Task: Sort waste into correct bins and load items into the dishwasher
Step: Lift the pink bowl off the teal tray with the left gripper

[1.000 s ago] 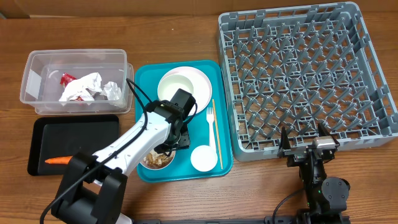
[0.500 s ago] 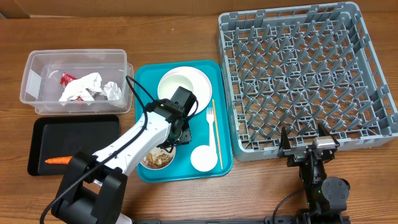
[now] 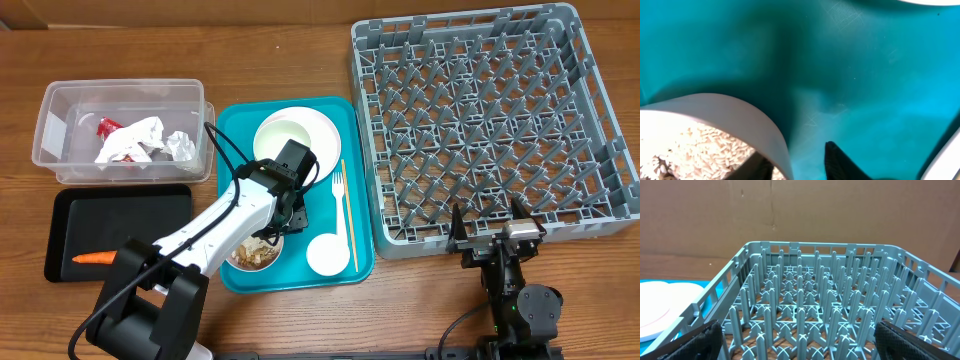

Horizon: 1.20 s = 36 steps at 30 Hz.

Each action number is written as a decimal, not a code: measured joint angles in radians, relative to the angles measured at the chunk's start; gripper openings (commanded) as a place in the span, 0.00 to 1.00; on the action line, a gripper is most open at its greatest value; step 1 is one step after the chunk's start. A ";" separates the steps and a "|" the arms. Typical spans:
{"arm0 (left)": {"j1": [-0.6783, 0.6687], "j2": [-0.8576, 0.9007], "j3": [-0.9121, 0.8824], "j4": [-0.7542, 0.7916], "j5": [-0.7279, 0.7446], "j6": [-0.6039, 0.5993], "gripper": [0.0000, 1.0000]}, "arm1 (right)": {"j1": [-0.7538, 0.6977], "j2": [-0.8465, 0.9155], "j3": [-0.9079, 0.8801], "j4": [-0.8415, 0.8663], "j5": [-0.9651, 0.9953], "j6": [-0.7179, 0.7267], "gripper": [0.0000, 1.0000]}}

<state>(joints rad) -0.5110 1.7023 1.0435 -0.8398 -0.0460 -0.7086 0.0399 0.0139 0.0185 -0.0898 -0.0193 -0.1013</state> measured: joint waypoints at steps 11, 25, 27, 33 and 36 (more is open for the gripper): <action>0.000 0.000 0.000 -0.001 0.000 -0.003 0.13 | 0.000 0.000 0.000 0.000 0.000 0.000 1.00; 0.000 0.001 0.097 -0.107 -0.011 0.078 0.04 | 0.000 0.000 0.000 0.000 0.000 0.000 1.00; 0.000 0.002 0.126 -0.132 -0.011 0.084 0.04 | 0.000 0.000 0.000 0.000 0.000 0.000 1.00; 0.000 0.003 0.238 -0.282 -0.031 0.091 0.04 | 0.000 0.000 0.000 0.000 0.000 0.000 1.00; 0.000 0.003 0.297 -0.352 -0.056 0.110 0.04 | 0.000 0.000 0.000 0.000 0.000 0.000 1.00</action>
<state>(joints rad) -0.5110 1.7050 1.3407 -1.1915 -0.1020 -0.5987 0.0399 0.0139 0.0185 -0.0898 -0.0196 -0.1013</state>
